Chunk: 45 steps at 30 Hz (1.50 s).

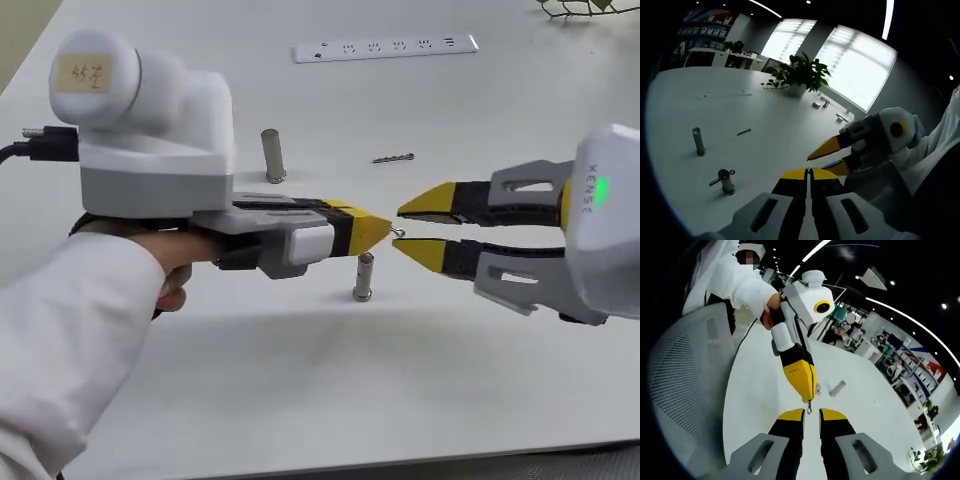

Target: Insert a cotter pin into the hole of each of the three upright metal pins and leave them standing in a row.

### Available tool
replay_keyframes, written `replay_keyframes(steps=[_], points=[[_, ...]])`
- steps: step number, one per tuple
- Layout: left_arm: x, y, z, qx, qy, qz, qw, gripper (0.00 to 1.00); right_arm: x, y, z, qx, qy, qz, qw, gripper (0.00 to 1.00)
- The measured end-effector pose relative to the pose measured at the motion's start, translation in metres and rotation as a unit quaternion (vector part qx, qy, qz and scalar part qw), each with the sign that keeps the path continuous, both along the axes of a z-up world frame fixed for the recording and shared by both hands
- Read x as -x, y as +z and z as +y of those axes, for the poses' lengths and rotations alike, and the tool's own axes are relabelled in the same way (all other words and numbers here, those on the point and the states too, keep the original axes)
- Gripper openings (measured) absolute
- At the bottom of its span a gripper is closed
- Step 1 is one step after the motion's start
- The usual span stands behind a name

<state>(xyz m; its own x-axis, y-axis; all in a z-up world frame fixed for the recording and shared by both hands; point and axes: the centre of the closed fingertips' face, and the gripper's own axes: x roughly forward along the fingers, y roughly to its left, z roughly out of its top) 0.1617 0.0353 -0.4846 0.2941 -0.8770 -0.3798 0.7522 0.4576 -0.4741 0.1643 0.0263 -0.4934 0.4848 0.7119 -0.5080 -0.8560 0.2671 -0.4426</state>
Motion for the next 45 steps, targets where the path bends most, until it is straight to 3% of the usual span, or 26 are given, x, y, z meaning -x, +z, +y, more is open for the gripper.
replay_keyframes(steps=[2, 3, 5, 6, 7, 9, 12, 15, 16, 18, 21, 24, 30, 33, 35, 38, 41, 45], points=[[0.001, 0.001, 0.001, -0.004, -0.007, -0.008, 0.9999, 0.00, 0.001, -0.005, -0.003, -0.017, -0.008, 0.040, 0.9990, 0.08], [0.002, 0.002, 0.002, -0.005, -0.011, -0.013, 0.9998, 0.00, 0.004, -0.006, -0.003, -0.035, -0.007, 0.073, 0.9967, 0.10], [0.003, 0.006, 0.003, 0.003, -0.013, -0.016, 0.9998, 0.00, 0.010, -0.004, 0.002, -0.084, -0.002, 0.129, 0.9880, 0.15], [0.004, 0.008, 0.003, 0.006, -0.016, -0.020, 0.9997, 0.00, 0.010, -0.002, 0.003, -0.098, -0.001, 0.142, 0.9850, 0.16], [0.004, 0.011, 0.003, 0.006, -0.020, -0.035, 0.9992, 0.00, 0.011, -0.003, 0.002, -0.109, 0.003, 0.164, 0.9804, 0.17], [0.006, 0.014, 0.003, 0.003, -0.034, -0.054, 0.9980, 0.00, 0.011, -0.001, 0.001, -0.128, 0.008, 0.191, 0.9732, 0.16], [0.011, 0.016, 0.003, 0.004, -0.046, -0.052, 0.9975, 0.00, 0.012, 0.003, 0.005, -0.141, 0.013, 0.211, 0.9672, 0.14], [0.017, 0.019, 0.001, 0.000, -0.072, -0.074, 0.9946, 0.00, 0.017, 0.006, 0.009, -0.153, 0.025, 0.233, 0.9601, 0.09], [0.019, 0.019, 0.000, 0.000, -0.078, -0.074, 0.9941, 0.00, 0.017, 0.004, 0.008, -0.154, 0.030, 0.241, 0.9577, 0.06], [0.023, 0.018, -0.001, 0.002, -0.092, -0.074, 0.9930, 0.00, 0.018, 0.001, 0.008, -0.149, 0.036, 0.242, 0.9580, 0.03], [0.026, 0.019, -0.005, -0.002, -0.100, -0.090, 0.9909, 0.00, 0.025, 0.000, 0.011, -0.144, 0.047, 0.254, 0.9551, 0.03], [0.030, 0.018, -0.008, 0.004, -0.109, -0.081, 0.9907, 0.00, 0.030, -0.001, 0.014, -0.143, 0.054, 0.256, 0.9544, 0.03], [0.034, 0.017, -0.009, -0.006, -0.130, -0.094, 0.9870, 0.00, 0.038, 0.000, 0.016, -0.142, 0.067, 0.263, 0.9520, 0.00], [0.038, 0.016, -0.009, -0.016, -0.146, -0.107, 0.9834, 0.00, 0.041, 0.000, 0.016, -0.136, 0.073, 0.264, 0.9521, 0.00], [0.040, 0.014, -0.008, -0.021, -0.165, -0.126, 0.9780, 0.00, 0.042, -0.001, 0.015, -0.130, 0.078, 0.268, 0.9513, 0.00], [0.041, 0.010, -0.006, -0.028, -0.177, -0.129, 0.9753, 0.00, 0.046, -0.003, 0.015, -0.119, 0.084, 0.272, 0.9512, 0.00], [0.043, 0.005, -0.005, -0.042, -0.196, -0.150, 0.9682, 0.00, 0.049, -0.006, 0.015, -0.104, 0.093, 0.272, 0.9523, 0.00], [0.046, -0.002, -0.003, -0.048, -0.205, -0.140, 0.9675, 0.00, 0.053, -0.009, 0.013, -0.094, 0.094, 0.288, 0.9485, 0.00]])
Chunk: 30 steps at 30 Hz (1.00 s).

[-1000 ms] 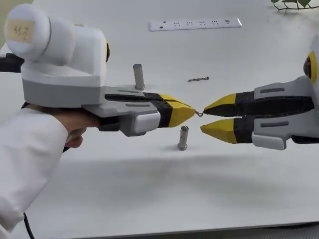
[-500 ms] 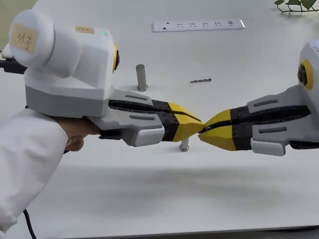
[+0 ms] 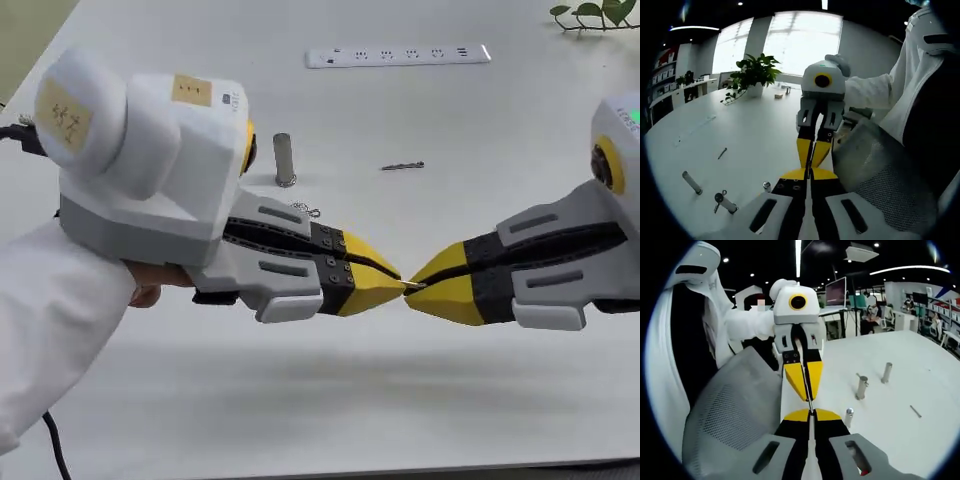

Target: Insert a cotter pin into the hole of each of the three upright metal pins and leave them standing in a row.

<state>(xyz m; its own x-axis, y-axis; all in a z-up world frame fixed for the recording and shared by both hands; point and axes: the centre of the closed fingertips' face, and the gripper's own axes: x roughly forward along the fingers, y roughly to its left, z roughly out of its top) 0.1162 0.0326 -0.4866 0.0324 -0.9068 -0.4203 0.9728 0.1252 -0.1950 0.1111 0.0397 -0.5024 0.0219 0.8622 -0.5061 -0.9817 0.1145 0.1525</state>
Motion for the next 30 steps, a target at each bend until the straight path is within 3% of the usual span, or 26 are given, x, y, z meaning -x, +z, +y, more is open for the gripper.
replay_keyframes(steps=[5, 7, 8, 9, 12, 15, 17, 21, 25, 30], points=[[0.000, -0.008, 0.001, -0.013, -0.005, -0.010, 0.9999, 0.00, 0.000, -0.004, -0.002, 0.017, 0.005, -0.002, 0.9998, 0.00], [-0.002, -0.010, 0.001, -0.018, -0.022, -0.053, 0.9982, 0.00, 0.000, -0.007, -0.002, 0.026, 0.009, -0.009, 0.9996, 0.00], [-0.002, -0.011, 0.001, -0.018, -0.015, -0.041, 0.9989, 0.00, -0.001, -0.008, -0.003, 0.031, 0.010, -0.014, 0.9994, 0.00], [-0.006, -0.011, 0.001, -0.018, -0.008, -0.051, 0.9985, 0.00, -0.002, -0.009, -0.004, 0.036, 0.011, -0.016, 0.9992, 0.00], [-0.018, -0.011, 0.004, -0.018, 0.017, -0.066, 0.9975, 0.10, -0.012, -0.015, -0.010, 0.054, -0.005, -0.026, 0.9982, 0.00], [-0.033, -0.017, 0.011, -0.036, 0.046, -0.081, 0.9950, 0.26, -0.027, -0.023, -0.019, 0.078, -0.030, -0.035, 0.9959, 0.00], [-0.036, -0.022, 0.012, -0.042, 0.050, -0.066, 0.9957, 0.24, -0.037, -0.030, -0.026, 0.101, -0.044, -0.047, 0.9927, 0.00], [-0.047, -0.034, 0.014, -0.063, 0.065, -0.073, 0.9932, 0.23, -0.052, -0.048, -0.034, 0.132, -0.049, -0.060, 0.9882, 0.00], [-0.055, -0.047, 0.013, -0.077, 0.079, -0.068, 0.9916, 0.30, -0.054, -0.057, -0.038, 0.157, -0.038, -0.061, 0.9850, 0.00], [-0.056, -0.060, 0.008, -0.086, 0.075, -0.054, 0.9920, 0.23, -0.054, -0.065, -0.036, 0.164, -0.025, -0.058, 0.9844, 0.00]])
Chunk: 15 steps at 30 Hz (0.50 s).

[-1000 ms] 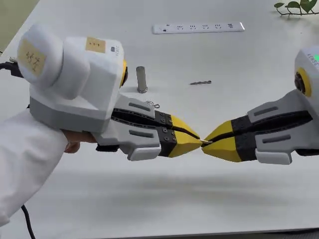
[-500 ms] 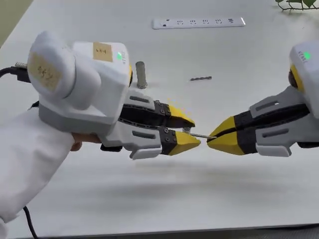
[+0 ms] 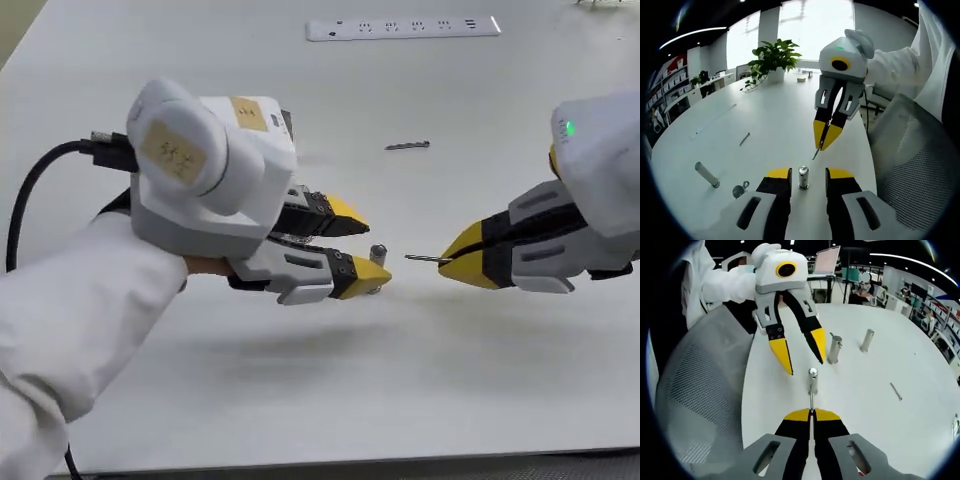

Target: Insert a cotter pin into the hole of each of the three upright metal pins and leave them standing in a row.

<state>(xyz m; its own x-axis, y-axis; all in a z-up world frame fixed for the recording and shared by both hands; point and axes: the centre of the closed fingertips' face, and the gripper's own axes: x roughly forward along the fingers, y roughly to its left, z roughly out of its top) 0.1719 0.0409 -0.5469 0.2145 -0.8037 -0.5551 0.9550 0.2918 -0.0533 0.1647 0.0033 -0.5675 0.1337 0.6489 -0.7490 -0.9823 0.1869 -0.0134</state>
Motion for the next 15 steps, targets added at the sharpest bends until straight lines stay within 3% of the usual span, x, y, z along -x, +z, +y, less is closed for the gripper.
replay_keyframes(steps=[9, 15], points=[[-0.004, -0.007, 0.000, -0.011, 0.001, 0.004, 0.9999, 0.08, -0.006, -0.001, 0.010, -0.008, 0.014, 0.000, 0.9999, 0.00], [-0.004, -0.009, -0.001, -0.019, -0.011, -0.002, 0.9998, 0.06, -0.005, -0.003, 0.013, -0.004, 0.026, 0.000, 0.9997, 0.00]])
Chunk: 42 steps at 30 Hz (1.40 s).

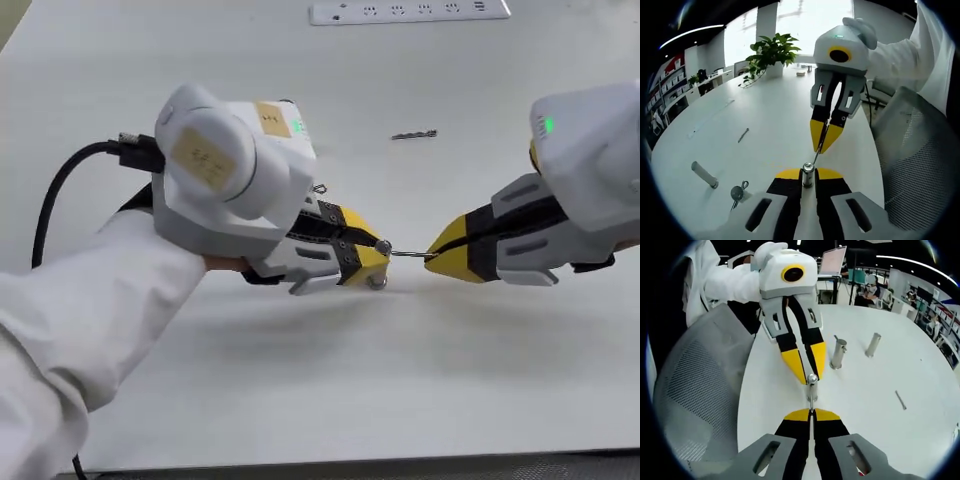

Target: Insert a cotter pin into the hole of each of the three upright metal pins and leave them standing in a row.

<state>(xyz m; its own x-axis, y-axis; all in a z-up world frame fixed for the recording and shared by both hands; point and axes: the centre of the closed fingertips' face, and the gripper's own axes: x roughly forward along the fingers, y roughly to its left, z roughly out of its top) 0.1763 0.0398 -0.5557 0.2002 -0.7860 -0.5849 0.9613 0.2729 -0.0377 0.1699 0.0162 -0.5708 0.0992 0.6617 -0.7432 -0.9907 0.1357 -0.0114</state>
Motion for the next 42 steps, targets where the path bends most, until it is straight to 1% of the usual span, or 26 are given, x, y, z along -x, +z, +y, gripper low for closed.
replay_keyframes(steps=[3, 7, 10, 12, 14, 17, 19, 23, 26, 30, 32, 33, 39, 40, 42], points=[[0.000, 0.000, 0.000, 0.000, -0.002, 0.000, 1.0000, 0.06, 0.001, 0.000, 0.000, 0.002, 0.001, -0.001, 1.0000, 0.00], [0.000, 0.000, 0.000, 0.000, -0.003, 0.001, 1.0000, 0.06, -0.002, 0.005, -0.001, -0.003, -0.003, -0.004, 1.0000, 0.00], [0.000, 0.000, 0.000, 0.000, -0.001, 0.001, 1.0000, 0.06, -0.003, 0.005, 0.000, -0.001, -0.001, -0.006, 1.0000, 0.00], [0.000, 0.000, -0.001, 0.001, 0.002, 0.004, 1.0000, 0.06, -0.002, 0.004, 0.002, -0.004, -0.003, -0.003, 1.0000, 0.00], [0.000, -0.001, 0.000, 0.004, 0.019, 0.026, 0.9995, 0.06, 0.000, 0.002, 0.005, -0.004, -0.004, -0.001, 1.0000, 0.00], [0.001, -0.001, 0.000, 0.006, 0.025, 0.034, 0.9991, 0.06, 0.003, 0.001, 0.011, -0.006, -0.010, 0.000, 0.9999, 0.00], [0.002, -0.001, 0.000, 0.005, 0.024, 0.036, 0.9991, 0.06, 0.005, 0.001, 0.014, -0.008, -0.015, 0.001, 0.9998, 0.00], [0.004, -0.001, 0.000, 0.002, 0.017, 0.032, 0.9993, 0.06, 0.007, 0.002, 0.021, -0.015, -0.018, -0.003, 0.9997, 0.00], [0.004, -0.002, 0.000, -0.002, 0.009, 0.023, 0.9997, 0.06, 0.005, 0.001, 0.020, -0.013, -0.020, -0.002, 0.9997, 0.00], [0.006, -0.002, 0.000, -0.013, -0.005, 0.012, 0.9998, 0.06, 0.004, 0.001, 0.020, -0.007, -0.006, -0.008, 0.9999, 0.00], [0.006, -0.002, 0.000, -0.018, -0.016, 0.002, 0.9997, 0.06, 0.004, 0.001, 0.022, -0.002, 0.003, -0.011, 0.9999, 0.00], [0.007, -0.003, 0.000, -0.021, -0.019, 0.000, 0.9996, 0.06, 0.004, 0.001, 0.023, -0.001, 0.006, -0.013, 0.9999, 0.00], [0.008, -0.003, 0.000, -0.027, -0.025, -0.002, 0.9993, 0.06, 0.003, 0.000, 0.026, 0.001, 0.019, -0.014, 0.9997, 0.00], [0.008, -0.003, 0.000, -0.030, -0.026, -0.004, 0.9992, 0.06, 0.003, -0.001, 0.026, 0.004, 0.023, -0.017, 0.9996, 0.00], [0.008, -0.003, 0.001, -0.031, -0.025, -0.003, 0.9992, 0.06, 0.003, -0.001, 0.027, 0.007, 0.032, -0.025, 0.9992, 0.00]])
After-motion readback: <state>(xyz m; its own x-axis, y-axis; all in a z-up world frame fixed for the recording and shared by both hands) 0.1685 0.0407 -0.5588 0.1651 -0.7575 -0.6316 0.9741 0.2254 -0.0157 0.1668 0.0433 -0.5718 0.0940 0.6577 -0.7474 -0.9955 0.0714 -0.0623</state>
